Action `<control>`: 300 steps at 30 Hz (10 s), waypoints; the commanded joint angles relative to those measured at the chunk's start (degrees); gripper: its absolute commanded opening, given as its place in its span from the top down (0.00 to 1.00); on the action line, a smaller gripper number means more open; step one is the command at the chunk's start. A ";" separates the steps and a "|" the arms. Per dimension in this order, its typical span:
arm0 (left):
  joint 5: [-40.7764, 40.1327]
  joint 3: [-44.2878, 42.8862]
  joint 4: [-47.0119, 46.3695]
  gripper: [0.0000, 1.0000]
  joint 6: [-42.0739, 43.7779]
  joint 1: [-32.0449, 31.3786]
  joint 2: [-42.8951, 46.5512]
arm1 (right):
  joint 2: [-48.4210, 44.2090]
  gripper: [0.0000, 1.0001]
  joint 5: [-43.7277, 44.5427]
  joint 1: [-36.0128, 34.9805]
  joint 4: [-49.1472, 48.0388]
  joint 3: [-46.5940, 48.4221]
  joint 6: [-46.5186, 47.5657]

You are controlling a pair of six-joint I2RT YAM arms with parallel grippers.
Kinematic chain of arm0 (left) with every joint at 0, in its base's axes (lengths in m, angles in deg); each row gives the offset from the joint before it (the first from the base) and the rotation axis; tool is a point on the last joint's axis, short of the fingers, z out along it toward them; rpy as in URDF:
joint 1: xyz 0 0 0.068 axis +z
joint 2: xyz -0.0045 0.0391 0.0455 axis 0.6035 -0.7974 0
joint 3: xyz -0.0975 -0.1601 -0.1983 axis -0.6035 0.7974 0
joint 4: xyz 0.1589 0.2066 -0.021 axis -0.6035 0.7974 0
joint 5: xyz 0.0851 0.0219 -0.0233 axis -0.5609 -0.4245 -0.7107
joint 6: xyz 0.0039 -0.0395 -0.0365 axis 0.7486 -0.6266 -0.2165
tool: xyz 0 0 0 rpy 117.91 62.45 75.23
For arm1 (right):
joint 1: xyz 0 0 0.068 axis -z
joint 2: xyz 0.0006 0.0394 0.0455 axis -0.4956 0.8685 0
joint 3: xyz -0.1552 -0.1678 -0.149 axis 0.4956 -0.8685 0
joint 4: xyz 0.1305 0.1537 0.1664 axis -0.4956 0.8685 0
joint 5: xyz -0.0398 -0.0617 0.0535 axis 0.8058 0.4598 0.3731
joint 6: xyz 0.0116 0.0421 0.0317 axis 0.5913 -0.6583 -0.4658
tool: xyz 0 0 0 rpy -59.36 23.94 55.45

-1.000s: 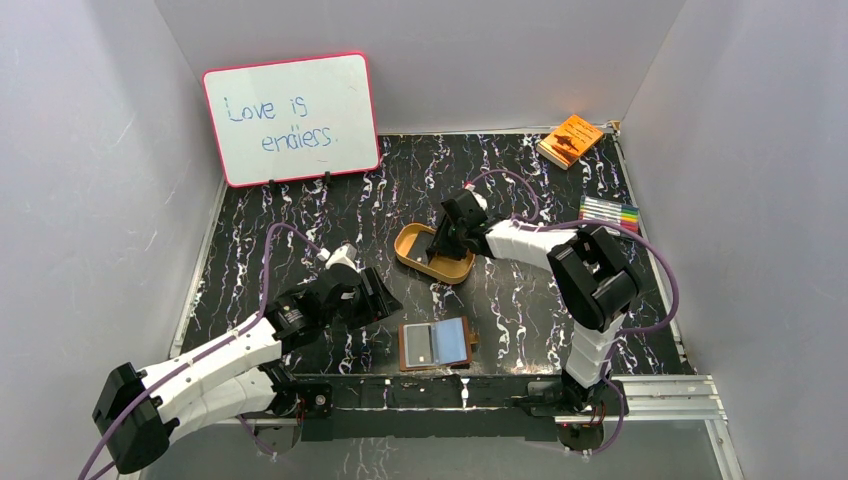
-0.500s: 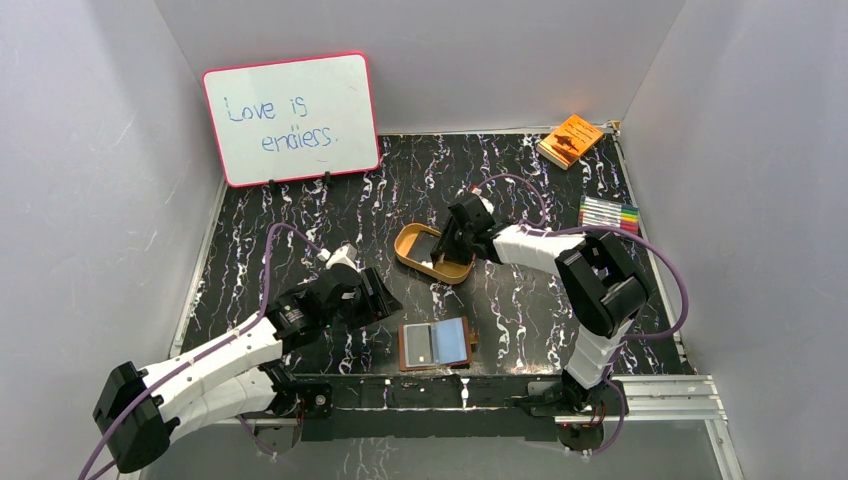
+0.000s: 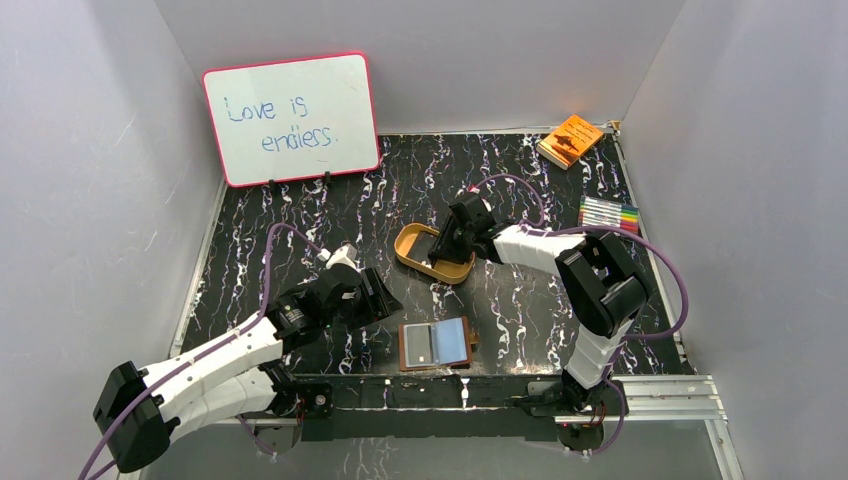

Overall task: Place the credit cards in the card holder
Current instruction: Pick up the credit card from the storage box, then turn over the card slot in the card holder.

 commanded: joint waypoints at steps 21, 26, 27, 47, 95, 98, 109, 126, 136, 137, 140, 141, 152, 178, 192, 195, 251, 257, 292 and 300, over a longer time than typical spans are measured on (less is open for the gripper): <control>0.09 0.66 0.06 0.37 -0.21 -0.14 -0.13 | -5.36 0.82 -0.65 1.55 -2.54 -5.68 -0.23; -0.01 0.59 0.24 0.37 -0.09 -0.16 -0.13 | -7.30 0.85 -0.63 1.59 -2.54 -6.87 -0.12; 0.02 0.58 0.24 0.37 -0.06 -0.14 -0.06 | -7.76 0.86 -0.64 1.59 -2.54 -7.23 -0.17; -2.71 -2.27 3.23 0.37 1.13 -0.15 0.58 | -15.40 1.00 -6.08 2.01 1.71 -3.55 -7.25; 4.13 0.47 1.79 0.37 7.99 -0.34 5.49 | -64.92 1.00 -24.21 12.85 43.19 -9.43 29.71; 4.25 -0.33 -1.37 0.37 9.02 -0.42 2.80 | -66.16 1.00 -23.42 12.86 38.72 -12.17 29.65; 3.52 -3.62 -5.97 0.37 9.54 -0.40 -4.61 | -57.91 1.00 -21.02 11.96 31.13 -12.28 30.00; 0.42 -0.71 -6.50 0.32 8.83 -0.40 1.07 | -47.22 1.00 2.72 -16.46 22.02 -13.28 22.58; 9.19 -1.08 -6.94 0.33 9.49 -2.16 -3.79 | -51.08 1.00 -8.20 -16.53 27.59 -19.63 18.11; 9.21 -1.09 -8.05 0.33 9.21 -3.02 -5.03 | -51.21 1.00 -8.67 -16.56 27.40 -20.28 17.56; 8.95 -1.45 -12.26 0.34 7.96 -5.80 -8.88 | -51.52 1.00 -9.34 -16.58 26.62 -22.15 14.79; 8.78 -1.90 -13.17 0.34 7.56 -6.64 -10.80 | -51.72 1.00 -9.36 -16.58 26.46 -22.84 13.80; 6.72 -11.90 -14.52 0.35 8.24 -12.32 -25.92 | -58.30 1.00 -8.26 -16.52 30.43 -28.24 8.11; -2.53 -13.81 -7.58 0.40 4.50 -13.50 -30.98 | -58.34 1.00 -7.33 -16.58 30.02 -30.68 7.15; -4.82 -12.51 -6.57 0.40 3.32 -13.50 -27.83 | -56.58 1.00 -8.31 -16.59 27.70 -28.60 7.91; -5.07 -11.76 -6.48 0.40 3.02 -13.50 -27.15 | -55.83 1.00 -8.55 -16.60 27.54 -29.19 7.70; -2.67 -11.37 -7.26 0.41 3.22 -13.50 -32.20 | -53.32 1.00 -9.88 -16.49 25.97 -31.87 6.60; -3.31 -11.12 -6.80 0.41 3.41 -13.50 -31.69 | -55.74 1.00 -5.33 -16.44 32.57 -31.36 5.41; -3.22 -11.49 -6.44 0.41 3.39 -13.50 -32.21 | -51.62 1.00 -7.34 -16.47 29.49 -29.30 7.85; -3.14 -11.44 -6.64 0.41 3.35 -13.50 -32.29 | -51.39 1.00 -8.60 -16.47 28.31 -30.49 7.70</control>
